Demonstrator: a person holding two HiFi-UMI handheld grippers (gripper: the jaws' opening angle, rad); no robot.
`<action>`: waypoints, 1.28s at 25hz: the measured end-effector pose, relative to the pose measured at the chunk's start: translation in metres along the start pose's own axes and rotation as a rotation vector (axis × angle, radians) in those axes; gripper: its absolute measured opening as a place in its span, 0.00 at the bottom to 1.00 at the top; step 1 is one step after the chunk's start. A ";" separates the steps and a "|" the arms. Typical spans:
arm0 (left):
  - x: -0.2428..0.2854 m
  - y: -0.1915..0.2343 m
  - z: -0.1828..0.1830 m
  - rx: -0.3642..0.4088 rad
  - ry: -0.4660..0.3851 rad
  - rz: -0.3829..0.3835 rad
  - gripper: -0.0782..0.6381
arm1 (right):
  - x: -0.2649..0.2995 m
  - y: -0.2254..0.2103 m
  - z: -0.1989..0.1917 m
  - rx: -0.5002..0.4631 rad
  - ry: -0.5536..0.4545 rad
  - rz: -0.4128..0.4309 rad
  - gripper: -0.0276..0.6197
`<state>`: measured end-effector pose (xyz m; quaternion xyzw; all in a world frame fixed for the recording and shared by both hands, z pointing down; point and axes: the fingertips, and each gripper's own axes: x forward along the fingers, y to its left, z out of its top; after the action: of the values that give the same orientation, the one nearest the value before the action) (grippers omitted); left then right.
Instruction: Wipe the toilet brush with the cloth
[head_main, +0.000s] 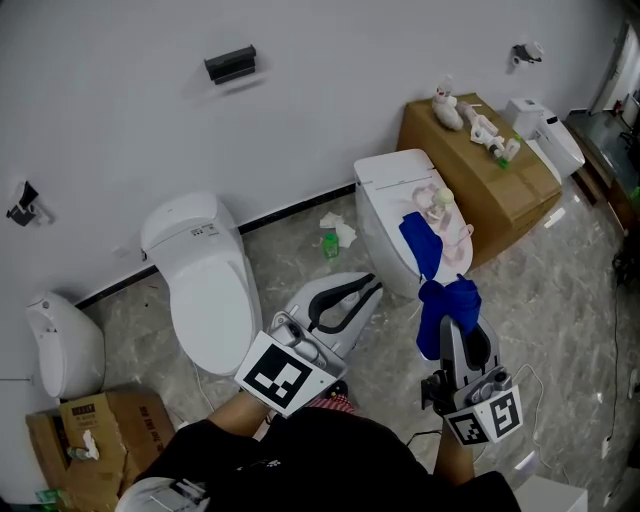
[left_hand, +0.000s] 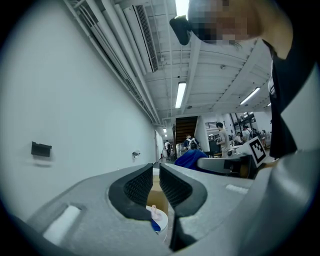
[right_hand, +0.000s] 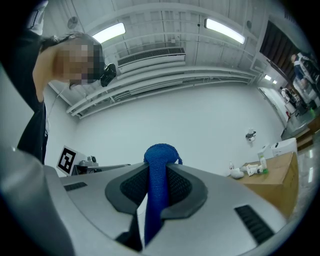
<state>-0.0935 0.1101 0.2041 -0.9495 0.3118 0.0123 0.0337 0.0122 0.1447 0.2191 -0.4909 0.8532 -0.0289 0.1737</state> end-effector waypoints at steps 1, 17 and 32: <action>0.000 0.003 0.000 0.003 -0.002 -0.005 0.15 | 0.003 0.000 0.000 -0.002 0.000 -0.002 0.14; -0.010 0.041 -0.005 0.004 0.006 0.064 0.12 | 0.037 -0.001 -0.016 0.026 0.044 0.038 0.14; 0.024 0.058 -0.005 0.061 0.019 0.154 0.12 | 0.069 -0.042 -0.017 0.040 0.073 0.117 0.14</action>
<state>-0.1086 0.0484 0.2044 -0.9213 0.3845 -0.0037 0.0584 0.0096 0.0620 0.2261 -0.4352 0.8855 -0.0537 0.1536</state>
